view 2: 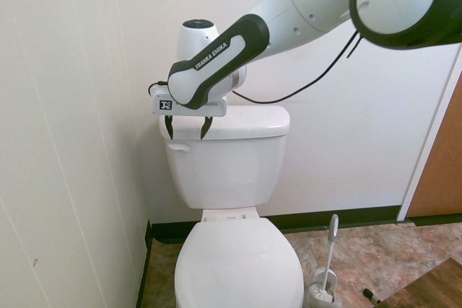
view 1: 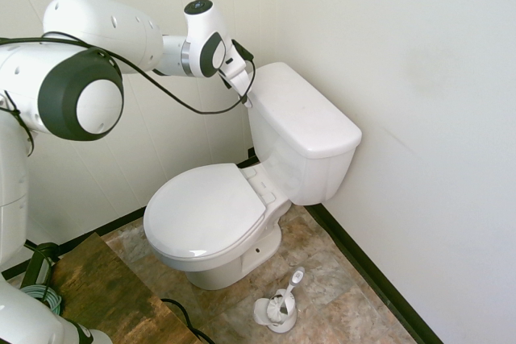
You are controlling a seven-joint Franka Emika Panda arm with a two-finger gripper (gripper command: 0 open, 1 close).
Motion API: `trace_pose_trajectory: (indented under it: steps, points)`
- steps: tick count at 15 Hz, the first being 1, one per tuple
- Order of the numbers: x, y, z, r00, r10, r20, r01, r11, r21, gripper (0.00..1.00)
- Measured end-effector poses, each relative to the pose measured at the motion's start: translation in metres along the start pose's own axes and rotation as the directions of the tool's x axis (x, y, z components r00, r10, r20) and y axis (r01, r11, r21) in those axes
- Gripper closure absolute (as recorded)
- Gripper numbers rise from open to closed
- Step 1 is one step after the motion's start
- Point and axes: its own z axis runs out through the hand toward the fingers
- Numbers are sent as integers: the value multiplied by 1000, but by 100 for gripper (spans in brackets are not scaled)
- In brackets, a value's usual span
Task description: Flush the toilet
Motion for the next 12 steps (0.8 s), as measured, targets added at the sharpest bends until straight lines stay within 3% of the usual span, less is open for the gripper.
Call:
trace_pose_trajectory:
  steps: [5, 12]
  points:
    - [7, -19, 21, 999, 35, 11, -35, 999, -10, 100]
    - [3, -31, 19, 999, 34, 12, -34, 999, 8, 100]
